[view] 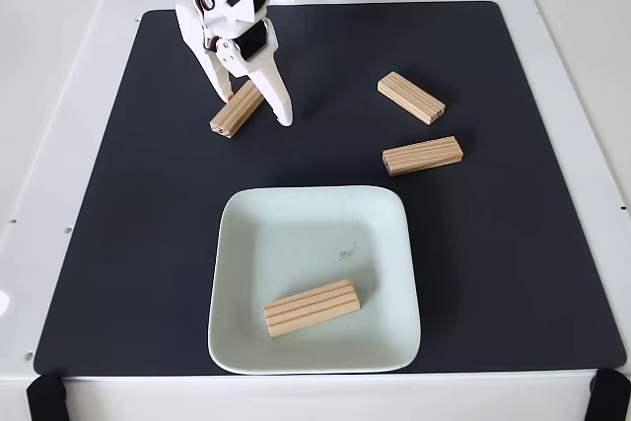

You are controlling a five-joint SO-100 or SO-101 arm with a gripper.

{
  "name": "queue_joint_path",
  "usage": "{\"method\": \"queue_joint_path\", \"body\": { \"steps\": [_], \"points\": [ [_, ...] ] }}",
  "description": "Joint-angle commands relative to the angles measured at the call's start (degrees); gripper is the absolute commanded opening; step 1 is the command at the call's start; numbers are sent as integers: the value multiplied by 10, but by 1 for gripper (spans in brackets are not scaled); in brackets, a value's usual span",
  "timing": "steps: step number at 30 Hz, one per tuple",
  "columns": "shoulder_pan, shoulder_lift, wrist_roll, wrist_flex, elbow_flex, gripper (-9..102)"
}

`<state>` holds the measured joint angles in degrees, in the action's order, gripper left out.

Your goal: Pick up the wooden block and place them on the plate.

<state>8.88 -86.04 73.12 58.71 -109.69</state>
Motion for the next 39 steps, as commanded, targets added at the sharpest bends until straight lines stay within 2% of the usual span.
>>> {"method": "queue_joint_path", "body": {
  "steps": [1,12,14,20,25,34,39],
  "points": [
    [-8,1,-5,-10,10,40],
    [-8,1,-5,-10,11,38],
    [-8,1,-5,-10,10,31],
    [-5,1,-28,-11,4,-1],
    [-6,1,-60,-41,2,0],
    [-15,-28,-61,-33,17,0],
    [-46,-128,-154,9,55,0]
  ]
}}
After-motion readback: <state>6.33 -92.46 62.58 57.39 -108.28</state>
